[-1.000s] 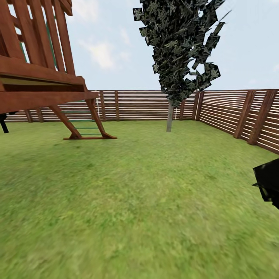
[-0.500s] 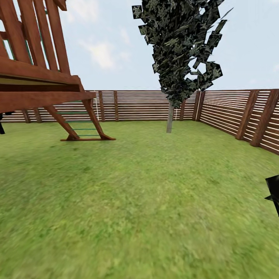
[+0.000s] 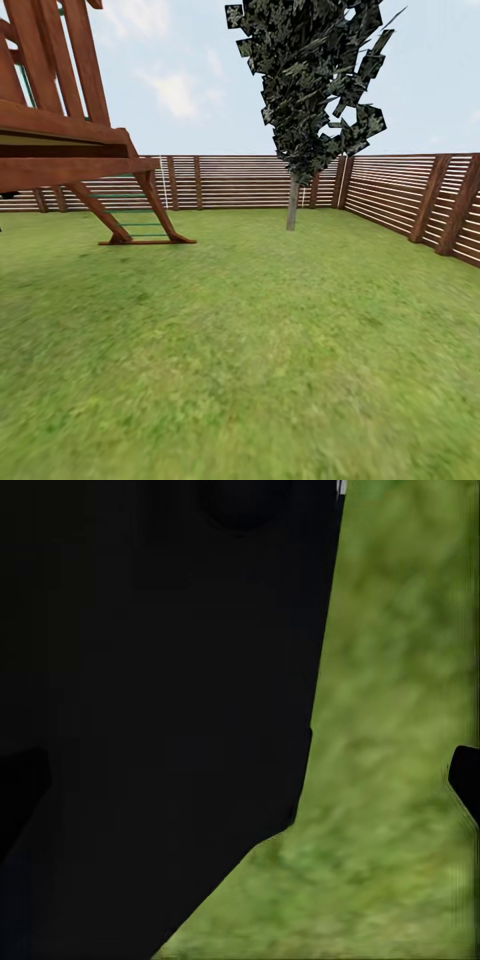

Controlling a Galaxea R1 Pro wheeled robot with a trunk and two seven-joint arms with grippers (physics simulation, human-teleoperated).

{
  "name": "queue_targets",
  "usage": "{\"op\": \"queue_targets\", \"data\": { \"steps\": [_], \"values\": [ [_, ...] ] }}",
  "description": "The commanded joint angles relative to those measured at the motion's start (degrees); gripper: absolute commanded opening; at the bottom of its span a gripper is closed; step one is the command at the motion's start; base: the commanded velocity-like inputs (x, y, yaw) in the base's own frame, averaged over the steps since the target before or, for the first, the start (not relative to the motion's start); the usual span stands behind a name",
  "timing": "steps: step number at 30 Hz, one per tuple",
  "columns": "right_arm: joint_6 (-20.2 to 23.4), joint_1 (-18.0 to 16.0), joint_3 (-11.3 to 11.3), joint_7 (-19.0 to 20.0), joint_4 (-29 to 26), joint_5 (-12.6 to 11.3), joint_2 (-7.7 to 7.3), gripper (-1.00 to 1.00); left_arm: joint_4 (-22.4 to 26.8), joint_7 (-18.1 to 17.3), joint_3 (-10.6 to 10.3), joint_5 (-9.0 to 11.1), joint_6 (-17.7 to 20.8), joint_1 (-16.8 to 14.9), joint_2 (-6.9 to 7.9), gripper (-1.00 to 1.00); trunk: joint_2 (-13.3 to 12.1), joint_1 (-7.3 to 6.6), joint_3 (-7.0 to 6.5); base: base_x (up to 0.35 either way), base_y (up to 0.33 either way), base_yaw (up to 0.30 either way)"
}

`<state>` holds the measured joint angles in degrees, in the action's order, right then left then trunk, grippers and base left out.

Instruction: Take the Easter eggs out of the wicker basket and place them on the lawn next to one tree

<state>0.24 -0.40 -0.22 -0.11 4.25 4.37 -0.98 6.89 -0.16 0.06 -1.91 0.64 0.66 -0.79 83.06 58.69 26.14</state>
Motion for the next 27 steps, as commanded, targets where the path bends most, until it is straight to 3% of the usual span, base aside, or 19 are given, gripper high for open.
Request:
{"op": "queue_targets", "data": {
  "steps": [1,27],
  "values": [
    [0.02,-0.04,-0.05,-0.01,0.06,0.46,-0.01,1.00,0.14,-0.02,0.02,-0.20,0.07,0.05,0.00,1.00,0.02,0.03,0.04,0.313,-0.077,0.000],
    [0.02,-0.04,-0.13,-0.07,0.06,0.46,-0.07,1.00,0.14,-0.02,0.02,-0.20,0.07,0.06,0.00,1.00,0.02,0.03,0.04,0.313,-0.084,0.000]
  ]
}}
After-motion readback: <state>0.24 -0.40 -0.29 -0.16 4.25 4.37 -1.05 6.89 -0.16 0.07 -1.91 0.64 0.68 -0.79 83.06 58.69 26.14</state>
